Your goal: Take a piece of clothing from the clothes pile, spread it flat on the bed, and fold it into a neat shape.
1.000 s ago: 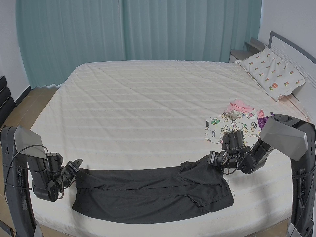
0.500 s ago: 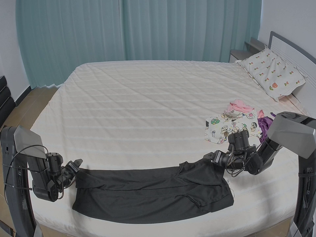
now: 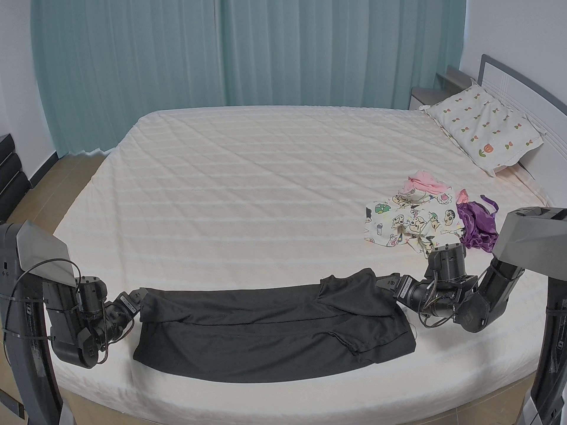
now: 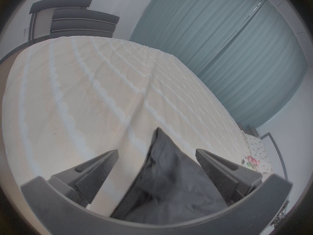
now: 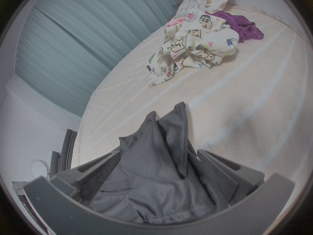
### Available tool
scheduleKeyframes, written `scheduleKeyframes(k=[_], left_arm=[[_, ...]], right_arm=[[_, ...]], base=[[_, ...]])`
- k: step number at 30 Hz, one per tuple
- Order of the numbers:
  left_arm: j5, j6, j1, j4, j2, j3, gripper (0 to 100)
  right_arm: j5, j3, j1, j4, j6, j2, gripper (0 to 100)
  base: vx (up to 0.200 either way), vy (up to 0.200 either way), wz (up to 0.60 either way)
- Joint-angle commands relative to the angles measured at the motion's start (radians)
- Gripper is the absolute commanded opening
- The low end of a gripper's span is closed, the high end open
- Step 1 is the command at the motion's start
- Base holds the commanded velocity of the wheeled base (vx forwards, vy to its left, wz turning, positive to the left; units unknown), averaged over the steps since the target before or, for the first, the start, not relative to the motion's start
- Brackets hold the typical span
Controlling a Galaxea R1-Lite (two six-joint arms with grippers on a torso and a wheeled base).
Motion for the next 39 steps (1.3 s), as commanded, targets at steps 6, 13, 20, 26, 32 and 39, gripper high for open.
scheduleKeyframes(k=[6,13,20,26,32,39], left_arm=[[-0.059,0.036,-0.008,-0.024,-0.096,0.112,100],[-0.059,0.134,-0.06,-0.022,-0.088,0.187,100],[-0.013,0.18,-0.106,-0.017,-0.079,0.221,100],[0.013,0.179,-0.143,-0.019,-0.036,0.216,100],[0.05,0.177,-0.155,-0.017,0.001,0.196,100],[0.108,0.173,-0.154,-0.022,0.065,0.126,100]], right_arm=[[0.015,0.035,-0.005,-0.025,0.011,0.017,100],[0.015,0.036,-0.004,-0.025,0.011,0.017,100],[0.015,0.038,-0.004,-0.025,0.009,0.018,100],[0.015,0.038,0.0,-0.025,0.011,0.022,100],[0.015,0.038,0.001,-0.025,0.011,0.026,100],[0.015,0.038,0.004,-0.026,0.011,0.032,100]], base=[[-0.033,0.0,0.0],[-0.143,0.0,0.0],[0.0,0.0,0.0],[0.0,0.0,0.0],[0.0,0.0,0.0],[0.0,0.0,0.0]])
